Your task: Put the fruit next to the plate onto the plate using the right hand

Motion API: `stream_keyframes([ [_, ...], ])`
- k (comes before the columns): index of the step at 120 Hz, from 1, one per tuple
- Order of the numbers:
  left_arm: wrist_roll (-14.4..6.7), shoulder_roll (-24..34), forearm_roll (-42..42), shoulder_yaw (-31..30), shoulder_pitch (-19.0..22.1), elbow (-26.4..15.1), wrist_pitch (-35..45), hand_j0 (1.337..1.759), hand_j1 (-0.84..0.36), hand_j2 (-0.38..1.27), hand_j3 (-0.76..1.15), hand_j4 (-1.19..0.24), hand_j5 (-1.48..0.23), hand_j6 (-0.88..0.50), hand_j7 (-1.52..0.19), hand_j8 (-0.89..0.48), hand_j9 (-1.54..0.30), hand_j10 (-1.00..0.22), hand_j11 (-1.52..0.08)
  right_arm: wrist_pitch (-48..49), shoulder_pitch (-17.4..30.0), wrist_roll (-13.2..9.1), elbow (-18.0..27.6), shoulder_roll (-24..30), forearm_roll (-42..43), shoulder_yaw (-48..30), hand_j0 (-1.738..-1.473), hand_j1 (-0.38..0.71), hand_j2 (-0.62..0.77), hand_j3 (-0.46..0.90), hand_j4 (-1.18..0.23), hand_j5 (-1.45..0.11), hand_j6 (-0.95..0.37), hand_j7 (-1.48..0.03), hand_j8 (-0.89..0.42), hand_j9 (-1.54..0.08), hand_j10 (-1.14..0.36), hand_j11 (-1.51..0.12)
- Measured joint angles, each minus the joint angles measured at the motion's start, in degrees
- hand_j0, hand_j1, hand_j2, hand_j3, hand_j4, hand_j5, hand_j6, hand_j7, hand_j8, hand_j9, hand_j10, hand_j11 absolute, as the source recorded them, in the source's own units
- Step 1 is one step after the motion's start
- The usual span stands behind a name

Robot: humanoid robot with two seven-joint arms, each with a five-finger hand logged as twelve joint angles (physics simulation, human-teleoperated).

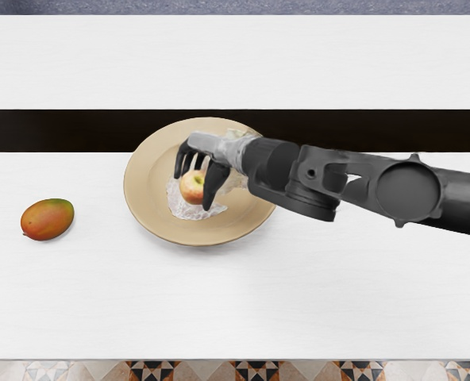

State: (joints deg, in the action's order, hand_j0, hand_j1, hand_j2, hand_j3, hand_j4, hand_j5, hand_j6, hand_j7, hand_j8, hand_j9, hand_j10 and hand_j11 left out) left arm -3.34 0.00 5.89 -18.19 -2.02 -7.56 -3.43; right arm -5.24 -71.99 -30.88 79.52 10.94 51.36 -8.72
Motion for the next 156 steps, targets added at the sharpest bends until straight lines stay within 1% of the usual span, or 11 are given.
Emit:
stream_keyframes([
  [4, 0.00, 0.00, 0.00, 0.00, 0.00, 0.00, 0.00, 1.658, 0.06, 0.05, 0.00, -0.24, -0.32, -0.24, -0.32, -0.24, -0.32, -0.24, -0.32, -0.03, -0.12, -0.22, -0.39, -0.51, 0.61, 0.35, -1.657, 0.26, 0.48, 0.00, -0.66, -0.94, -0.50, -0.90, -0.46, -0.93, -0.69, -0.94],
  [28, 0.00, 0.00, 0.00, 0.00, 0.00, 0.00, 0.00, 1.658, 0.06, 0.05, 0.00, -0.24, -0.32, -0.24, -0.32, -0.24, -0.32, -0.24, -0.32, -0.03, -0.31, -0.68, -1.77, -1.83, 2.01, 1.23, -1.657, 0.25, 0.47, 0.00, -0.65, -0.90, -0.52, -0.87, -0.50, -0.90, -0.72, -0.90],
  [38, 0.00, 0.00, 0.00, 0.00, 0.00, 0.00, 0.00, 1.658, 0.06, 0.05, 0.00, -0.24, -0.32, -0.24, -0.32, -0.24, -0.32, -0.24, -0.32, 0.03, -0.33, -0.72, -1.90, -1.95, 1.99, 1.26, -1.658, 0.23, 0.39, 0.00, -0.62, -0.84, -0.51, -0.82, -0.50, -0.84, -0.71, -0.84],
  [57, 0.00, 0.00, 0.00, 0.00, 0.00, 0.00, 0.00, 1.658, 0.06, 0.05, 0.00, -0.24, -0.32, -0.24, -0.32, -0.24, -0.32, -0.24, -0.32, 0.11, -0.34, -0.74, -2.09, -2.00, 1.65, 1.21, -1.658, 0.21, 0.17, 0.00, -0.53, -0.71, -0.47, -0.70, -0.47, -0.71, -0.58, -0.71],
  [67, 0.00, 0.00, 0.00, 0.00, 0.00, 0.00, 0.00, 1.658, 0.06, 0.05, 0.00, -0.24, -0.32, -0.24, -0.32, -0.24, -0.32, -0.24, -0.32, 0.15, -0.34, -0.75, -2.18, -2.02, 1.57, 1.18, -1.658, 0.17, 0.09, 0.00, -0.48, -0.64, -0.44, -0.63, -0.44, -0.63, -0.51, -0.64],
  [88, 0.00, 0.00, 0.00, 0.00, 0.00, 0.00, 0.00, 1.658, 0.06, 0.05, 0.00, -0.24, -0.32, -0.24, -0.32, -0.24, -0.32, -0.24, -0.32, 0.22, -0.34, -0.76, -2.34, -1.97, 1.33, 1.15, -1.658, 0.08, 0.00, 0.00, -0.38, -0.49, -0.36, -0.49, -0.36, -0.49, -0.39, -0.50],
  [102, 0.00, 0.00, 0.00, 0.00, 0.00, 0.00, 0.00, 1.658, 0.06, 0.05, 0.00, -0.24, -0.32, -0.24, -0.32, -0.24, -0.32, -0.24, -0.32, 0.23, -0.40, -0.70, -2.14, -1.48, -1.53, 0.81, -1.658, -0.03, -0.01, 0.00, -0.28, -0.37, -0.27, -0.37, -0.27, -0.37, -0.29, -0.37],
  [114, 0.00, 0.00, 0.00, 0.00, 0.00, 0.00, 0.00, 1.658, 0.06, 0.05, 0.00, -0.24, -0.32, -0.24, -0.32, -0.24, -0.32, -0.24, -0.32, 1.49, -0.16, -0.47, -0.91, 0.30, -5.93, -1.84, -1.658, -0.13, -0.01, 0.00, -0.19, -0.25, -0.19, -0.25, -0.19, -0.25, -0.20, -0.25],
  [128, 0.00, 0.00, 0.00, 0.00, 0.00, 0.00, 0.00, 1.658, 0.06, 0.05, 0.00, -0.24, -0.32, -0.24, -0.32, -0.24, -0.32, -0.24, -0.32, 3.10, 0.60, -0.18, 1.76, 2.85, -10.80, -5.77, -1.658, -0.20, -0.01, 0.00, -0.13, -0.17, -0.13, -0.17, -0.13, -0.17, -0.13, -0.17],
  [145, 0.00, 0.00, 0.00, 0.00, 0.00, 0.00, 0.00, 1.658, 0.06, 0.05, 0.00, -0.24, -0.32, -0.24, -0.32, -0.24, -0.32, -0.24, -0.32, 11.22, 5.66, 0.48, 3.55, 5.23, -16.07, -15.04, -1.658, -0.25, -0.01, 0.00, -0.09, -0.11, -0.09, -0.11, -0.09, -0.11, -0.09, -0.11],
  [156, 0.00, 0.00, 0.00, 0.00, 0.00, 0.00, 0.00, 1.658, 0.06, 0.05, 0.00, -0.24, -0.32, -0.24, -0.32, -0.24, -0.32, -0.24, -0.32, 17.68, 7.94, 2.06, 3.93, 8.25, -22.53, -19.32, -1.658, -0.26, -0.01, 0.00, -0.07, -0.09, -0.07, -0.09, -0.07, -0.09, -0.07, -0.09],
])
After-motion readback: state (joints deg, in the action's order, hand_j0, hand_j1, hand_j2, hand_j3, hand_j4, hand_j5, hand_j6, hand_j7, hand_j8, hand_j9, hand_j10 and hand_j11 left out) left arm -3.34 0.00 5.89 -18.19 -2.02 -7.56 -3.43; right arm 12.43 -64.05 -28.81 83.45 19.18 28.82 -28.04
